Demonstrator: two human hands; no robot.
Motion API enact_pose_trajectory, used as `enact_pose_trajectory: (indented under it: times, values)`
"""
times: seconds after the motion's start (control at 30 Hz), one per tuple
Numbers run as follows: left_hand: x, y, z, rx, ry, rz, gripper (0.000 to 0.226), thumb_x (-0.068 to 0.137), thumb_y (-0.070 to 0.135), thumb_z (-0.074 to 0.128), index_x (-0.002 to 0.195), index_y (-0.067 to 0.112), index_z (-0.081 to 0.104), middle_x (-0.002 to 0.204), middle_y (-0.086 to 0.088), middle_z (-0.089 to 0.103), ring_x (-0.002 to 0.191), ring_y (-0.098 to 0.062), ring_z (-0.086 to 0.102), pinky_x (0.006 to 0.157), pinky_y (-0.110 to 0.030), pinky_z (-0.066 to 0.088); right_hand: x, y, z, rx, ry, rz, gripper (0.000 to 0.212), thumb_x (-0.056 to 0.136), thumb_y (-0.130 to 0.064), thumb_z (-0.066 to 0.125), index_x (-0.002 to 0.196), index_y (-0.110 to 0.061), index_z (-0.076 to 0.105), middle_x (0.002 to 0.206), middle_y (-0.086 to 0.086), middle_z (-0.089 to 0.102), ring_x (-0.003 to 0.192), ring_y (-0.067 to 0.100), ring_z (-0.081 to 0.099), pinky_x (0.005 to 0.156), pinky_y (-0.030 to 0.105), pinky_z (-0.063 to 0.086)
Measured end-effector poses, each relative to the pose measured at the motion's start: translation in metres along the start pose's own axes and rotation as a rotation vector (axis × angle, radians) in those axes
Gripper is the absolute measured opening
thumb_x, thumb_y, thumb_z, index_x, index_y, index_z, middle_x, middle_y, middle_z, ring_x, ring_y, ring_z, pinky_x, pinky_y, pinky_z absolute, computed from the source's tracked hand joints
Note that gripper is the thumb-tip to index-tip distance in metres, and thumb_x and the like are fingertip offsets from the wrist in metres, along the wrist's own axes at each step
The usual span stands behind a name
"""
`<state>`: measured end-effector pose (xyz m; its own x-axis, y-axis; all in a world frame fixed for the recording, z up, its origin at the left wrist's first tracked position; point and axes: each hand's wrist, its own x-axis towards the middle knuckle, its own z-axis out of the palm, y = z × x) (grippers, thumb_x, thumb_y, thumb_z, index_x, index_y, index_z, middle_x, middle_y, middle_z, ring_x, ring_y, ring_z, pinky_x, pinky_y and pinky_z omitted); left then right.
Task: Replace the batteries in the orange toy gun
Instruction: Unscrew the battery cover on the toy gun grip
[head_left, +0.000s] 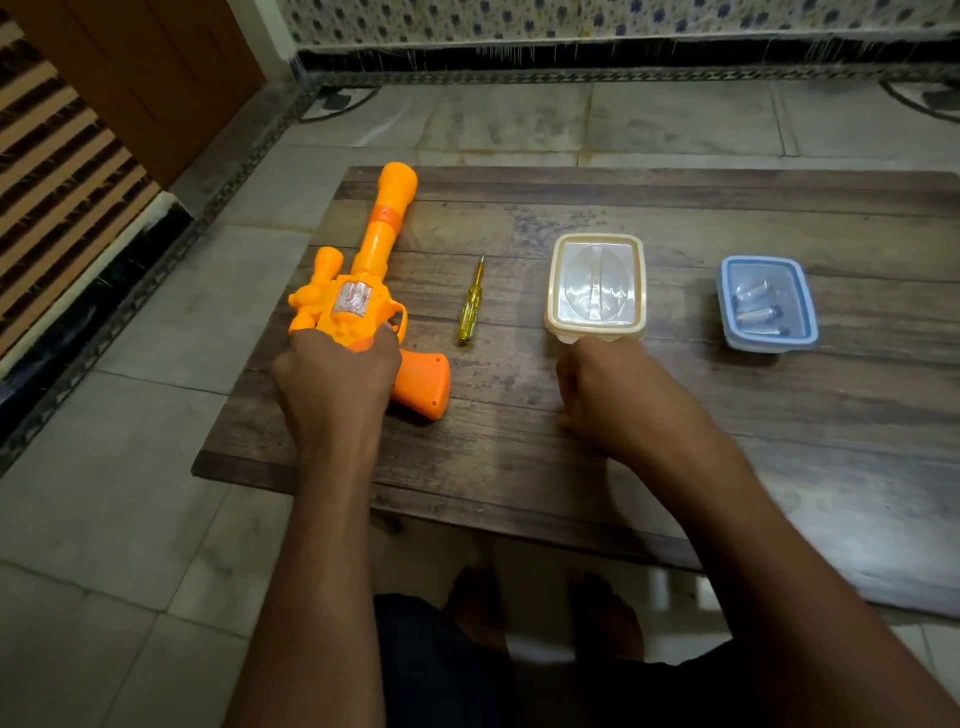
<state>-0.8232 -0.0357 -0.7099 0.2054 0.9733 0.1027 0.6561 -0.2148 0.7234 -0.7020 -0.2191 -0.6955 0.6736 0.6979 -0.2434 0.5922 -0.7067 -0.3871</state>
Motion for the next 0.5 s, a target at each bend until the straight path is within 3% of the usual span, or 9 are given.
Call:
enact_pose_trajectory:
  times: [0.13,0.27,0.5]
  values:
    - [-0.0020,-0.0010,0.0028,0.019,0.006,0.008,0.054,0.069,0.062,0.072,0.104,0.021,0.069,0.091,-0.005,0.074,0.073,-0.031,0.073,0.067,-0.045,0.064,-0.0020,0.0063,-0.0012,0.003,0.012,-0.003,0.040,0.085,-0.010,0.071,0.062,-0.023,0.041,0.076,0.000,0.053,0.079,0.026,0.059,0.070,0.038,0.056]
    - [-0.0003,-0.0018,0.0022,0.037,-0.003,0.026,0.052,0.071,0.062,0.071,0.103,0.020,0.070,0.088,-0.004,0.075,0.071,-0.029,0.073,0.068,-0.041,0.063,-0.0026,0.0083,-0.0034,0.003,-0.002,0.001,0.040,0.083,-0.011,0.075,0.063,-0.024,0.042,0.074,-0.003,0.049,0.080,0.025,0.059,0.069,0.036,0.054]
    - [0.0006,-0.0071,0.0005,0.039,0.009,0.029,0.048,0.082,0.052,0.075,0.105,0.010,0.070,0.096,-0.010,0.073,0.081,-0.025,0.065,0.067,-0.031,0.040,-0.0078,0.0088,-0.0095,0.017,-0.043,0.031,0.048,0.083,-0.018,0.081,0.066,-0.026,0.036,0.074,-0.006,0.040,0.083,0.024,0.053,0.070,0.033,0.044]
